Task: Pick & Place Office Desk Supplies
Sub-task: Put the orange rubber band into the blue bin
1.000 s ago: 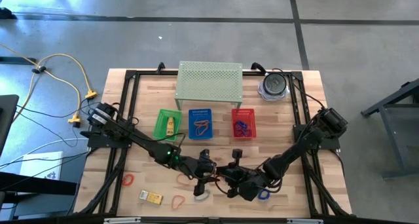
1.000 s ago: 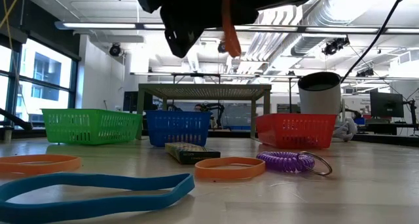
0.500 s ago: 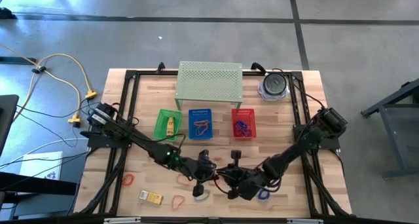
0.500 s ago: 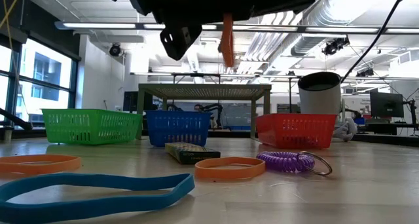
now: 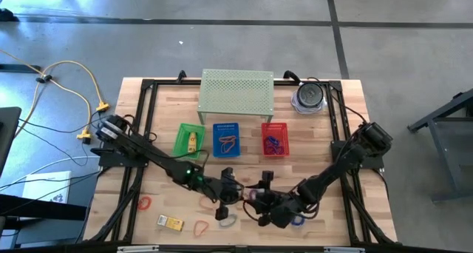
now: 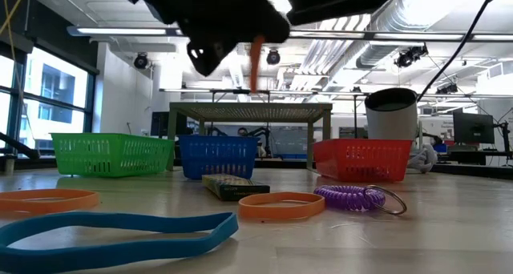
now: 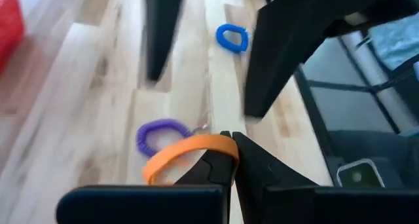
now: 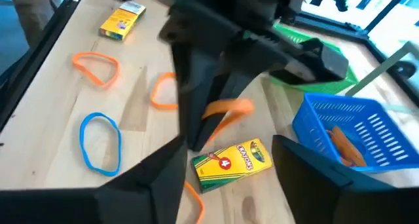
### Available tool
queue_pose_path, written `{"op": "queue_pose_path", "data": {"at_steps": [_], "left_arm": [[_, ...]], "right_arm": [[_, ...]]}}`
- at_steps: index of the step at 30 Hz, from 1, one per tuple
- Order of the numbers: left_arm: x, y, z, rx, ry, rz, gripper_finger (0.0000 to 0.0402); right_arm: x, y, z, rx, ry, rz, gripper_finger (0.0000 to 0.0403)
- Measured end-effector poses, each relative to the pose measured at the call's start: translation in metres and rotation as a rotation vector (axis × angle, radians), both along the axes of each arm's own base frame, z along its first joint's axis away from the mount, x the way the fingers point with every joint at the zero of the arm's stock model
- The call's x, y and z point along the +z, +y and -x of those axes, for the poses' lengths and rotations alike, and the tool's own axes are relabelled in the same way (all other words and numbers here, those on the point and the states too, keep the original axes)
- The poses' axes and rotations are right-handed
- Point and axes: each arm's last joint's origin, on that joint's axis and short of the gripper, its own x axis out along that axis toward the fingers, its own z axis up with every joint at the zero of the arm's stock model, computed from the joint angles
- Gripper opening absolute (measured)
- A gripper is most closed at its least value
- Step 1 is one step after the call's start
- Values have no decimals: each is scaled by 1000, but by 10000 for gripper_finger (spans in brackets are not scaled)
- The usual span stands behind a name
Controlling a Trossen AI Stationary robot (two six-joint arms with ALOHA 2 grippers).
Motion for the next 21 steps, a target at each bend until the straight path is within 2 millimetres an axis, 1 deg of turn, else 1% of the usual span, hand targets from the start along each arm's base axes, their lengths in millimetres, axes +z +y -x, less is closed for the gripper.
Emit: {"op": "queue_pose_path", "data": {"at_steps": [2, 5, 8, 11, 13, 17, 19, 21], "left_arm": [[6, 4, 4, 9, 16, -3, 1], [18, 15, 12, 30, 63, -16, 1], [33, 38, 21, 82, 129, -37, 1], [45, 68, 25, 177, 194, -32, 1], [45, 91, 23, 232, 241, -26, 1], [36, 136, 19, 317, 336, -2, 0], [31, 156, 19, 363, 384, 12, 0], [28, 171, 17, 393, 393, 32, 0]], "right_arm": [[0, 2, 2, -8, -9, 28, 223], [1, 4, 4, -22, -26, 69, 228], [2, 4, 3, -26, -36, 78, 228], [2, 1, 1, -26, -31, 70, 227], [2, -2, -2, -17, -26, 54, 227], [3, -3, -4, 5, -24, 14, 227], [3, -2, -4, 1, -25, 3, 227], [3, -1, -4, -1, -26, -12, 227]]}}
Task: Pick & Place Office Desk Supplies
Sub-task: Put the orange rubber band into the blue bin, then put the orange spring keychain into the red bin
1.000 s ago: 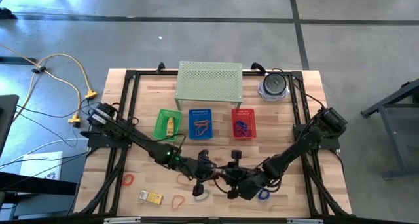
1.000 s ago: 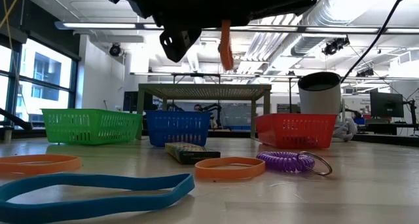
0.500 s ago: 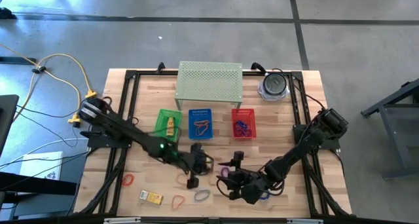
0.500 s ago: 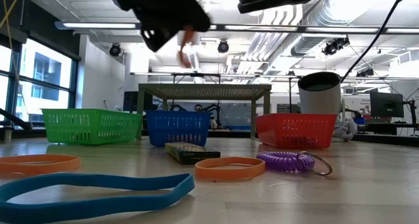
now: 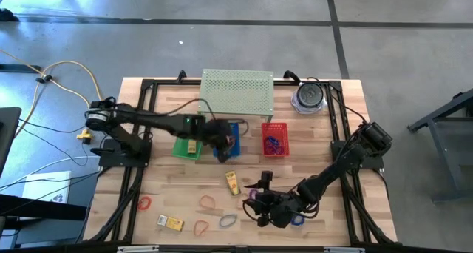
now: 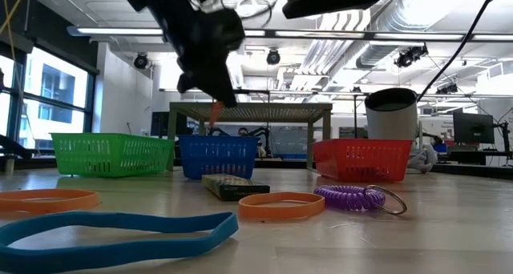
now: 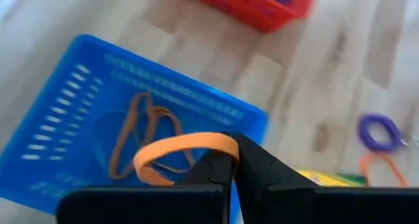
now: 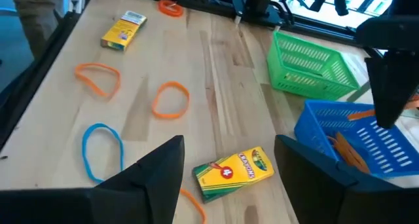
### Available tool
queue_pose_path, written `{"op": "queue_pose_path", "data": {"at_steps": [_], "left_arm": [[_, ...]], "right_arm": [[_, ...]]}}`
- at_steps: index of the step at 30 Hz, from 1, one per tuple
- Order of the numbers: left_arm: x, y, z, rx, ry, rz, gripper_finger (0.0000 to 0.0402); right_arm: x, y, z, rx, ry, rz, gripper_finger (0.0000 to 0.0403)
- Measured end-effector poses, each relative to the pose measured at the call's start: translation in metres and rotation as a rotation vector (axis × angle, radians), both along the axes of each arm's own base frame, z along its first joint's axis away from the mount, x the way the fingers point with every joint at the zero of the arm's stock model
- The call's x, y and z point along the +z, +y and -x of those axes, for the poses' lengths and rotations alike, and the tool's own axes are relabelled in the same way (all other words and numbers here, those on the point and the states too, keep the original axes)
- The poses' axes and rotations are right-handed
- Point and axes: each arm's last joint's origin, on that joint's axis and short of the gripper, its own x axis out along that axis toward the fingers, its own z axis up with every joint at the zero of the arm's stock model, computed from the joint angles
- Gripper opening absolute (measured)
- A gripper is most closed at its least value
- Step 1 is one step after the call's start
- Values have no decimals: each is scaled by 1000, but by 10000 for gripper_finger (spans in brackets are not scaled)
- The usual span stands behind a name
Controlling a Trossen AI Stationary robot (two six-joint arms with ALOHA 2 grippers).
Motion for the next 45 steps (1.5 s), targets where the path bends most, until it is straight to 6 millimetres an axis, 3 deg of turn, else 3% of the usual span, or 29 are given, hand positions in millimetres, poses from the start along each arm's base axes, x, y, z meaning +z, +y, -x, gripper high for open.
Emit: {"op": "queue_pose_path", "data": {"at_steps": [6, 12, 19, 29, 32, 38, 42, 45], "left_arm": [[-11, 18, -3, 19, 39, 14, 0], [-22, 18, -11, 12, 49, 24, 1], [-29, 20, -4, 51, 139, 52, 6], [-29, 17, -4, 45, 141, 44, 108], [-26, 17, -6, 3, 133, 9, 130], [-9, 10, -13, -115, 103, -78, 135], [10, -10, -10, -252, 195, -88, 136], [22, -33, 3, -375, 340, -56, 136]], "right_arm": [[-1, 0, 1, 8, 12, -2, 227], [-4, 0, 3, 32, 59, -24, 227], [-5, -1, 2, 34, 72, -42, 227], [-5, -6, -2, 15, 63, -107, 227], [-5, -5, -2, 9, 61, -121, 227], [-5, -5, -1, 7, 65, -134, 227], [-6, -5, -1, 6, 76, -126, 227], [-7, -6, 0, 2, 89, -126, 226]]}}
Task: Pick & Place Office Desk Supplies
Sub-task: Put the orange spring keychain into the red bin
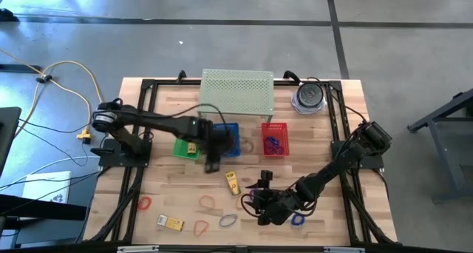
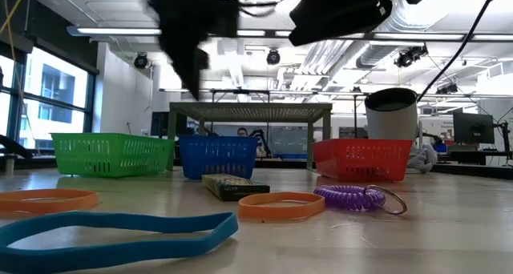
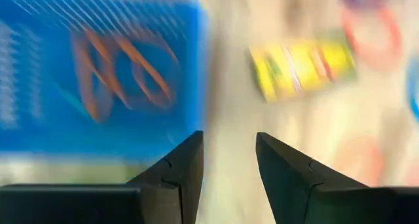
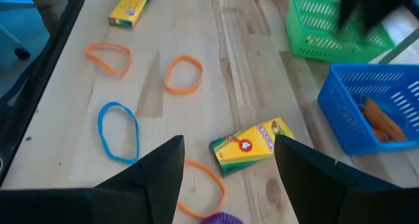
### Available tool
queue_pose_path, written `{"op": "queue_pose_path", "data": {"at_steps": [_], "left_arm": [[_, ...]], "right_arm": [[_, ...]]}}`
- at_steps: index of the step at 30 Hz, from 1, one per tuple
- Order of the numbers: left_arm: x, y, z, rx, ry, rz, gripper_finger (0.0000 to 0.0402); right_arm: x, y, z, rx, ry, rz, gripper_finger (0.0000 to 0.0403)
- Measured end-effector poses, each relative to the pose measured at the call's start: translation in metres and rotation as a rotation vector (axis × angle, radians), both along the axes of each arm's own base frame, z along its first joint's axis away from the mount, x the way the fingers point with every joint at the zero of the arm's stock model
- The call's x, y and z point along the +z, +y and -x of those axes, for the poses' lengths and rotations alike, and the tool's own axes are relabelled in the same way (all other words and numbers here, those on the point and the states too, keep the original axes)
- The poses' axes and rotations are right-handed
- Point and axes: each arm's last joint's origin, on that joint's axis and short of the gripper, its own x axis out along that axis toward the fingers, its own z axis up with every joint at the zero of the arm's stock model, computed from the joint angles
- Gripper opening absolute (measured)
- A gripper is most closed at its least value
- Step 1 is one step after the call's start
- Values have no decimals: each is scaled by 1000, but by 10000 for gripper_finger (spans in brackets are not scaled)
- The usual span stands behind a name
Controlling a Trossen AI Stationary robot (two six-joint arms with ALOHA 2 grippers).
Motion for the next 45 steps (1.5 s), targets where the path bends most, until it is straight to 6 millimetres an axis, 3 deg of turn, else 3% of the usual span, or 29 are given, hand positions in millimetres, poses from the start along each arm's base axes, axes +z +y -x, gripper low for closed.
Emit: {"op": "queue_pose_path", "data": {"at_steps": [4, 9, 17, 23, 29, 33, 39, 45], "left_arm": [[2, -34, 25, -63, 230, 74, 136], [0, -77, 54, -21, 441, 110, 136], [0, -149, 96, -80, 487, 62, 136], [-1, -184, 128, -42, 447, -26, 136], [-1, -205, 156, -56, 384, -101, 136], [0, -209, 169, -41, 345, -173, 136], [-1, -205, 168, -41, 345, -199, 136], [-3, -188, 161, -5, 404, -266, 136]], "right_arm": [[-2, 0, 1, -2, 25, -27, 226], [-3, 2, 2, 11, 45, -112, 226], [-4, 9, 1, 16, 20, -182, 226], [-3, 9, 0, 9, 9, -191, 226], [-3, 8, 0, 8, 6, -192, 226], [-3, 7, -1, 9, 5, -187, 226], [-3, 6, -3, 30, 3, -166, 226], [-2, 4, -5, 47, 3, -147, 226]]}}
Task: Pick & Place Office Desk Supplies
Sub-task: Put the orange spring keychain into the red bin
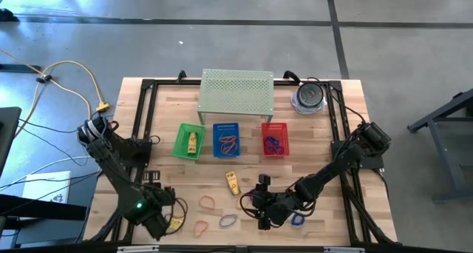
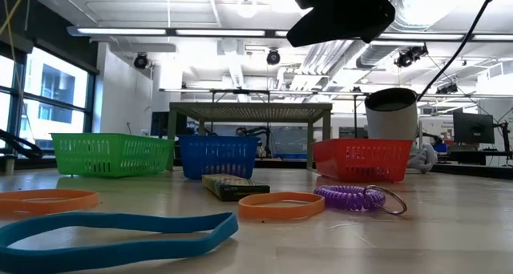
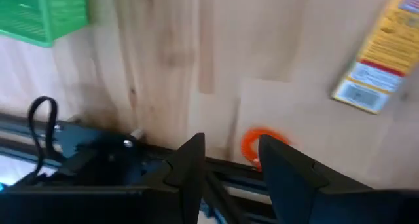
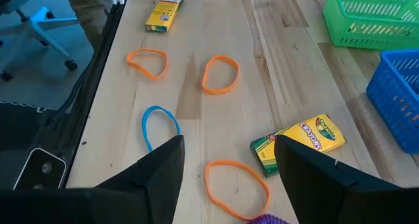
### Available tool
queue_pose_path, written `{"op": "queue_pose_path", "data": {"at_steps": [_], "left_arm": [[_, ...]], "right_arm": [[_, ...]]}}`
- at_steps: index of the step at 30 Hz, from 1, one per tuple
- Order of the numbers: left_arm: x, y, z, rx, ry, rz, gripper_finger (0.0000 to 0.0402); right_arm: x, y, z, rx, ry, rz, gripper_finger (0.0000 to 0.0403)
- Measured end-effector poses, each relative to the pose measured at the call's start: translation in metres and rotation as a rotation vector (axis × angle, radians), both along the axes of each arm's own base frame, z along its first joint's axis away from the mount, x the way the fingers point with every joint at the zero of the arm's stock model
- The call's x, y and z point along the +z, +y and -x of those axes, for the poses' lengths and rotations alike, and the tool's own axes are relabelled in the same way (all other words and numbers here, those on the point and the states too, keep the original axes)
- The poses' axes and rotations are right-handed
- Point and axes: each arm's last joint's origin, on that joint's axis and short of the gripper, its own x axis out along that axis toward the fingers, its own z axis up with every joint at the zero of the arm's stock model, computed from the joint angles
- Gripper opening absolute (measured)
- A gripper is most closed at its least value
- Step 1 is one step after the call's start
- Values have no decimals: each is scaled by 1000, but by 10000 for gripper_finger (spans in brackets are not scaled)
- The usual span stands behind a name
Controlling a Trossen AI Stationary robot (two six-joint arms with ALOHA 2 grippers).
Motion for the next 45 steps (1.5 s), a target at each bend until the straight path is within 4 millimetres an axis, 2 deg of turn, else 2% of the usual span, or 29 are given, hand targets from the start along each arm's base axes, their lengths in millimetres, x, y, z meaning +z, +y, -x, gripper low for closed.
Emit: {"op": "queue_pose_path", "data": {"at_steps": [6, 9, 14, 18, 21, 25, 29, 38, 45], "left_arm": [[3, 20, -1, -64, -58, 8, 136], [4, 37, 2, -38, -94, 39, 136], [-8, 64, 6, 22, -185, 117, 136], [-21, 73, 10, 125, -118, 216, 136], [-28, 70, 16, 200, -37, 258, 136], [-32, 59, 26, 131, 17, 288, 136], [-34, 47, 36, 15, 28, 290, 136], [-43, 28, 50, 71, -5, 224, 138], [-54, 22, 51, 8, -13, 154, 188]], "right_arm": [[0, -3, -3, 19, 9, 2, 226], [0, -5, -3, 26, 14, 3, 226], [0, -8, -6, 29, 20, -2, 226], [-1, -12, -8, 32, 28, -10, 226], [-1, -12, -8, 32, 29, -11, 226], [-1, -12, -8, 30, 29, -16, 226], [-1, -10, -7, 24, 29, -34, 226], [-1, -6, -5, 14, 27, -64, 226], [0, -6, -5, 4, 27, -78, 226]]}}
